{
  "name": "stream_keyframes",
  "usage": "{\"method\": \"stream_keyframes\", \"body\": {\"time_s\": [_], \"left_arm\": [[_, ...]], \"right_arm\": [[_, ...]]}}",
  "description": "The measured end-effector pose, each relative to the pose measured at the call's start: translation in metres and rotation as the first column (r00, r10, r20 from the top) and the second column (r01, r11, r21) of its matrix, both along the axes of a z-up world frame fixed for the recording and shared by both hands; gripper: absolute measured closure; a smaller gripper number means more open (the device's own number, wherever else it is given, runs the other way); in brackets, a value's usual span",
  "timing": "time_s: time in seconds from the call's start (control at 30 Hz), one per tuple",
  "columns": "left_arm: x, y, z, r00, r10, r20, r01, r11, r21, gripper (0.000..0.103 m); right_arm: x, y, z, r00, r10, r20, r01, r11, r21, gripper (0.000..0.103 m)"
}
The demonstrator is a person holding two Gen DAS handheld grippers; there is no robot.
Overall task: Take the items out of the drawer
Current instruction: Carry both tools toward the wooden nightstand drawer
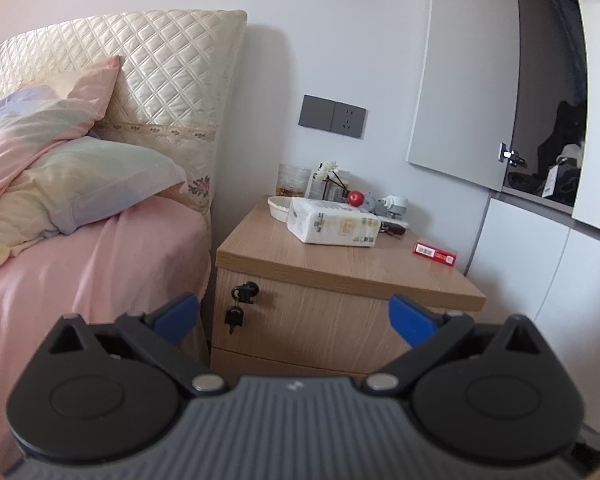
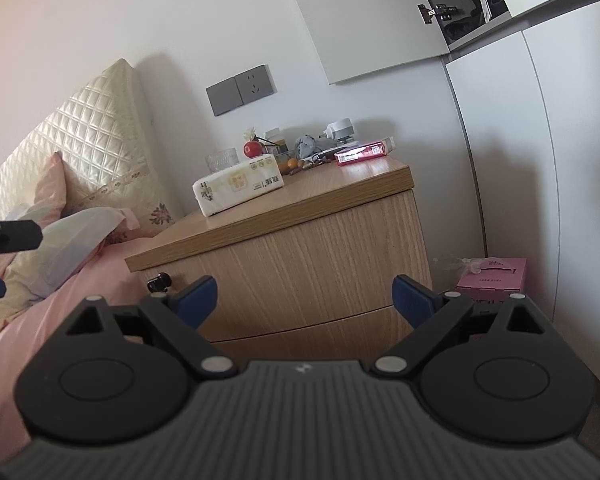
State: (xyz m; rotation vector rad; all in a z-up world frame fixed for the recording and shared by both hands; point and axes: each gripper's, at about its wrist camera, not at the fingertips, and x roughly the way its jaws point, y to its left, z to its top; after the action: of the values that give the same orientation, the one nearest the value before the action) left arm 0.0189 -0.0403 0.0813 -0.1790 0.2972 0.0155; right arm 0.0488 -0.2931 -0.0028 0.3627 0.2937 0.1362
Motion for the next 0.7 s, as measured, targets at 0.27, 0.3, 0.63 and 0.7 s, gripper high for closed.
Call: {"method": "stream_keyframes", "body": {"time_s": [0.27,0.3,0.63,0.7], "left_arm": [[-0.0038,-0.0034,0.0033,0.999,-0.037,0.003,0.037,0.998,-0.05,0.0],[-0.005,-0.0037,0.0042,0.999,-0.042,0.006,0.042,0.998,-0.056,0.0],[-0.0051,-0.0079,0.0046,1.0,-0.017,0.001,0.017,0.995,-0.097,0.0],[-0.0033,-0.0076,0.0039,1.0,-0.016,-0.008,0.015,0.995,-0.099,0.0]], "right_arm": [[-0.0015,-0.002,-0.0001,1.0,-0.003,0.002,0.003,1.0,0.015,0.007],[-0.0015,-0.002,-0.0001,1.0,-0.002,0.001,0.002,1.0,0.016,0.007],[-0.0028,-0.0034,-0.0001,1.0,0.001,0.001,-0.001,1.0,0.027,0.007],[-0.0033,-0.0034,-0.0003,1.0,-0.001,0.001,0.001,1.0,0.029,0.007]]}}
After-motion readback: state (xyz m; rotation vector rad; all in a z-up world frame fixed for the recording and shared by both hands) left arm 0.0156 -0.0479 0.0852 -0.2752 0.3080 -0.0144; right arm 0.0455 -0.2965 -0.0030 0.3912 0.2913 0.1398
